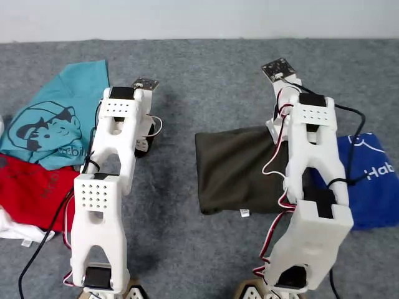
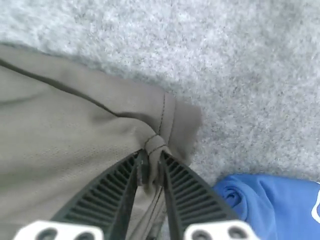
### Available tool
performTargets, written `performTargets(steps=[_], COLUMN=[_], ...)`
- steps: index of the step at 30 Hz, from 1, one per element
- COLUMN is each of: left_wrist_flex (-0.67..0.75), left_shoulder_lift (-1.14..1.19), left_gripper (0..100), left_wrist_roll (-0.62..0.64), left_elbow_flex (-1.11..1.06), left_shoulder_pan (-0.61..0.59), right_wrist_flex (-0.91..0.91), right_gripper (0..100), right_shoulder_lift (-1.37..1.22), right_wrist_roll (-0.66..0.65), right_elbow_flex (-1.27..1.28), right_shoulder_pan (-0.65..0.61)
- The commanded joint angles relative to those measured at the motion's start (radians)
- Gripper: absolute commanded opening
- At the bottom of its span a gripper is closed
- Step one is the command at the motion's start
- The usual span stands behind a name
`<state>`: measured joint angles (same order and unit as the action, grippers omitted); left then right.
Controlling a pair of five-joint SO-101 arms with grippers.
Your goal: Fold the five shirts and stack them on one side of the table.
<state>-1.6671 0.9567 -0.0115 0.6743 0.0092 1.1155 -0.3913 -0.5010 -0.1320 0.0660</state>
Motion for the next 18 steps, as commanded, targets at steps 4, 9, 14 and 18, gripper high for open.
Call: performTargets(steps=[4,9,14,18], left_wrist_flex=[-0.02,-0.02,-0.02,-0.02], left_shoulder_lift=[0.034,0.034,0.034,0.034], left_gripper=[4,4,4,4], left_wrist_roll=[-0.011,-0.011,-0.011,-0.011], left_elbow_flex=[-0.018,-0.018,-0.018,-0.018], left_shoulder_pan=[0.015,0.015,0.015,0.015], right_wrist_flex=[-0.068,-0.097,-0.093,-0.114], right_gripper=[3.8,1.1,1.0,1.0], right_shoulder_lift=[0.028,-0.036,0.007,0.062], right_wrist_roll=[0.003,0.003,0.005,0.003], right_elbow_flex=[-0.035,-0.037,-0.04,-0.041], right_shoulder_pan=[-0.001,-0.002,-0.008,-0.008])
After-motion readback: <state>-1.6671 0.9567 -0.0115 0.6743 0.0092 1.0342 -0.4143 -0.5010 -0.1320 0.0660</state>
